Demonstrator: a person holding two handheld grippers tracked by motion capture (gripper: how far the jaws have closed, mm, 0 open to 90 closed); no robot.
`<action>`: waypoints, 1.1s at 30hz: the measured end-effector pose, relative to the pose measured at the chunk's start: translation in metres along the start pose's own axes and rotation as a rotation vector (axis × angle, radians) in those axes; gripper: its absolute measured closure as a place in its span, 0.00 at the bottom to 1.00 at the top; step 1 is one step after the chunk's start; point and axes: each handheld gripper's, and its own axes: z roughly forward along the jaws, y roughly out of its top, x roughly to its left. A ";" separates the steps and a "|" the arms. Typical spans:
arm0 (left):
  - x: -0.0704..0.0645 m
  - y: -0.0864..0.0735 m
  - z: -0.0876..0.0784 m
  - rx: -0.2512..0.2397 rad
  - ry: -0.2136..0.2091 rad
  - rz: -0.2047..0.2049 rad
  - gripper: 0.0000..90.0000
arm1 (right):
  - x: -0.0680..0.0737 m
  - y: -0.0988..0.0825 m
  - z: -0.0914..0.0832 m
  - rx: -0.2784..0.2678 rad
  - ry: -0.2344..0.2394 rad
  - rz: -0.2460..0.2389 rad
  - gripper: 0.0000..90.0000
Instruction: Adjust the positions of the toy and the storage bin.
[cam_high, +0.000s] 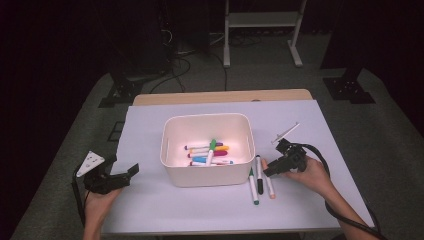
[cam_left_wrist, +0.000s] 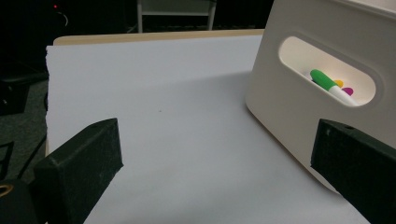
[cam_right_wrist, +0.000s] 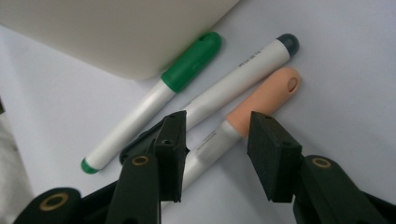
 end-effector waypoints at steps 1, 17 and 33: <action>0.000 0.000 0.000 -0.001 0.000 -0.001 0.01 | 0.000 0.000 0.001 0.000 -0.012 0.001 0.62; 0.001 0.000 -0.001 -0.003 0.001 0.000 0.01 | -0.001 -0.009 0.007 0.018 -0.114 0.000 0.70; -0.001 0.000 0.001 0.002 -0.001 0.000 0.01 | -0.016 -0.033 -0.010 0.021 -0.120 0.061 0.84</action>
